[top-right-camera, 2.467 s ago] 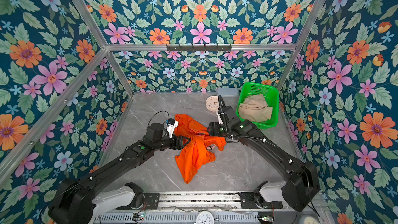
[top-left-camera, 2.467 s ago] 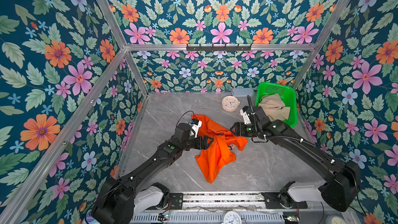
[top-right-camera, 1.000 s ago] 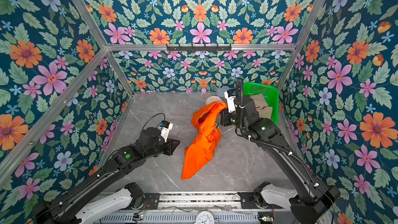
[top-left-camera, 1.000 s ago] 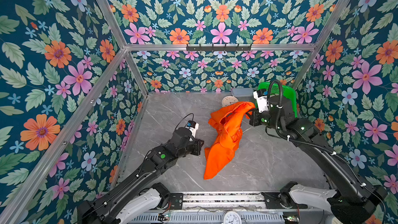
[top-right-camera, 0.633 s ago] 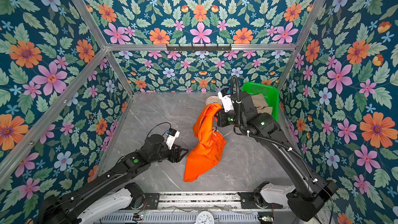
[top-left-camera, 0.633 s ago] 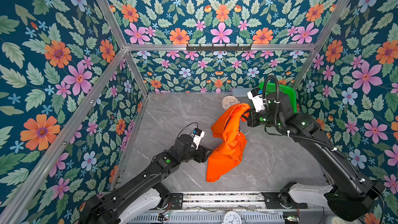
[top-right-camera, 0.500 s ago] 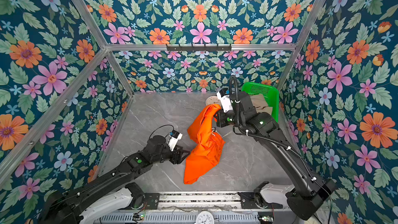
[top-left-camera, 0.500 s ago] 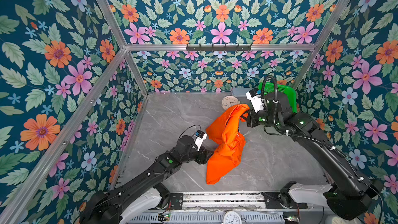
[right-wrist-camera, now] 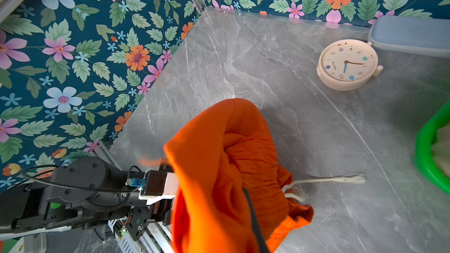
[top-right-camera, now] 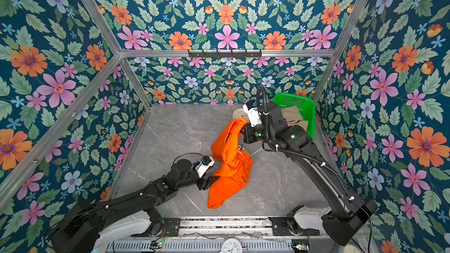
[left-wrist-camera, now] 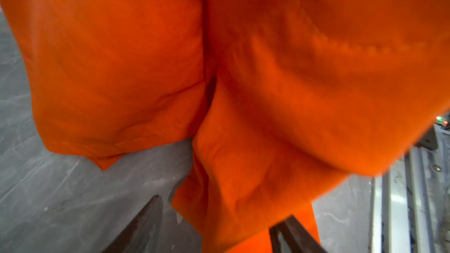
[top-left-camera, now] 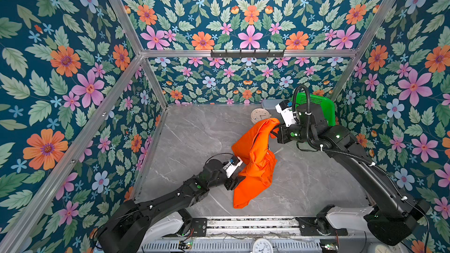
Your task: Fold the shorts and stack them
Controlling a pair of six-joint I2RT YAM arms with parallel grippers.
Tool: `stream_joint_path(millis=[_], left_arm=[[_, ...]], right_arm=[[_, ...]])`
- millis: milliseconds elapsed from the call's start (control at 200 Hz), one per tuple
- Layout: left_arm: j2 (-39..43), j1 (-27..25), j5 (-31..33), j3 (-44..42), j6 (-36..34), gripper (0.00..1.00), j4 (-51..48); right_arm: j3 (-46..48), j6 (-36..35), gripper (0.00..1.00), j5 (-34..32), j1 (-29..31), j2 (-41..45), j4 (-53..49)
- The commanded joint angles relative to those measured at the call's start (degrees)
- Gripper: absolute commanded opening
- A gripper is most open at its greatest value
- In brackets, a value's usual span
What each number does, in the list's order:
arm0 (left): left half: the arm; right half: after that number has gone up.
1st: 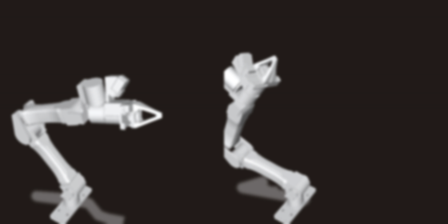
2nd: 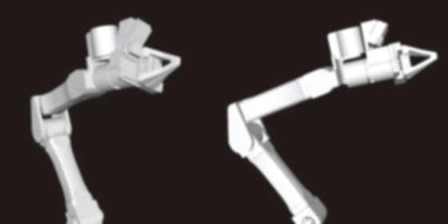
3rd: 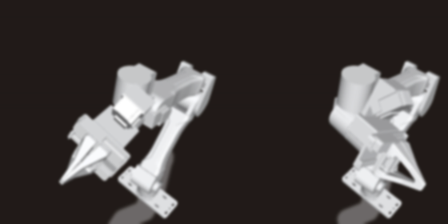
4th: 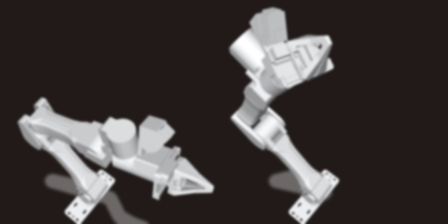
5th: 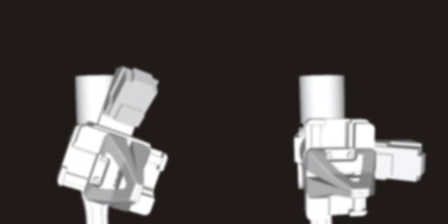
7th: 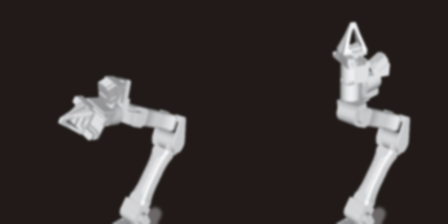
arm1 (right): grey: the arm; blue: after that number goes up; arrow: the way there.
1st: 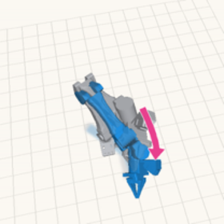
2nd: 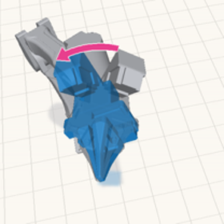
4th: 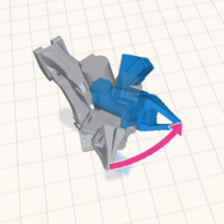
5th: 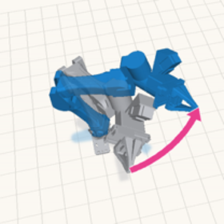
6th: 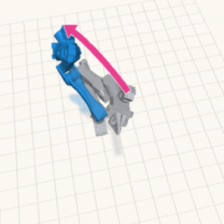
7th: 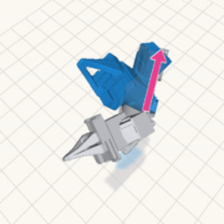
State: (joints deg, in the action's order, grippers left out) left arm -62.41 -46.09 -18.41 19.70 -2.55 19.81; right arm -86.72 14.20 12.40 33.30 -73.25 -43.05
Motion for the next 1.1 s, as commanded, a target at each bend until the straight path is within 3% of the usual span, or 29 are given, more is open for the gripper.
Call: stream_joint_path(millis=[0,115,235,450,615,775,945,1030,1095], left_arm=[[-2.84,-0.53,-1.19,1.2,-3.22,0.54,8.44],[-3.08,-1.12,-1.94,3.68,-2.82,0.2,6.19],[2.81,-1.3,1.38,6.18,-1.62,0.05,-3.63],[20.19,-1.46,7.3,15.19,-1.14,0.03,-25.76],[24.45,-1.46,13.62,24.29,-1.32,0.01,-39.56],[19.52,-1.41,22.21,33.32,-0.62,0.01,-46.49],[7.97,-1.0,29.23,37.17,-3.15,0.02,-48.22],[1.26,2.27,26.55,35.78,-2.91,0.03,-45.09],[-3.94,7.92,20.45,34.62,-0.61,0.03,-41.05]], right_arm=[[-0.51,-0.48,0.0,1.31,0.02,0.08,1.09],[-1.93,-0.26,0.0,-0.29,0.03,0.49,-0.97],[-3.05,-0.22,0.0,-1.84,0.08,3.16,-3.24],[-7.0,-0.13,0.0,-2.59,0.04,9.33,-12.78],[-12.53,0.99,0.0,-0.97,0.1,12.74,-20.6],[-14.79,3.55,0.0,4.6,0.06,12.97,-19.05],[-9.6,4.44,0.0,1.1,-0.59,7.02,-15.69],[-6.31,4.48,0.0,3.58,-3.93,1.32,-12.68],[-4.54,5.53,0.0,4.53,-6.48,-3.71,-9.88]])
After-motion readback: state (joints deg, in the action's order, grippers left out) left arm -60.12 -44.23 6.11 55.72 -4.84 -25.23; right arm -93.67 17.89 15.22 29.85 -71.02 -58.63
